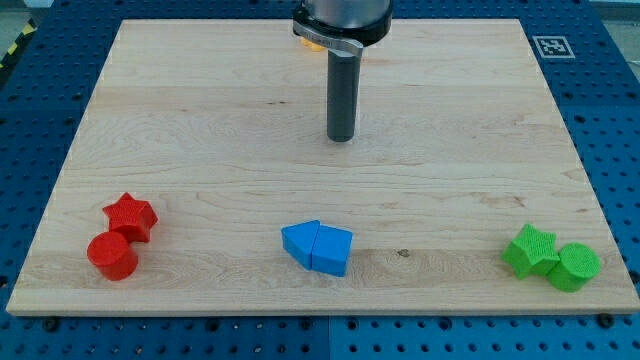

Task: Move your arm towards the green star

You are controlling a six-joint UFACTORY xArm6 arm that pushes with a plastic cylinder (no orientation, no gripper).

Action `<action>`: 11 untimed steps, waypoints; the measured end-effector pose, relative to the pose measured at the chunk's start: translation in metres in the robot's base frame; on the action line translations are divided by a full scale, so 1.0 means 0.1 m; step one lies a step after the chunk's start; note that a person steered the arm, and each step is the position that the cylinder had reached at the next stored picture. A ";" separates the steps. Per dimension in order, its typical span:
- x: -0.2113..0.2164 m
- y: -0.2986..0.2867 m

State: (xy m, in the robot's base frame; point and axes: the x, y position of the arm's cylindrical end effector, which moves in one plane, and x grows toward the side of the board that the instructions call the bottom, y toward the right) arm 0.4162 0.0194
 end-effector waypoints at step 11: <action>1.72 1.06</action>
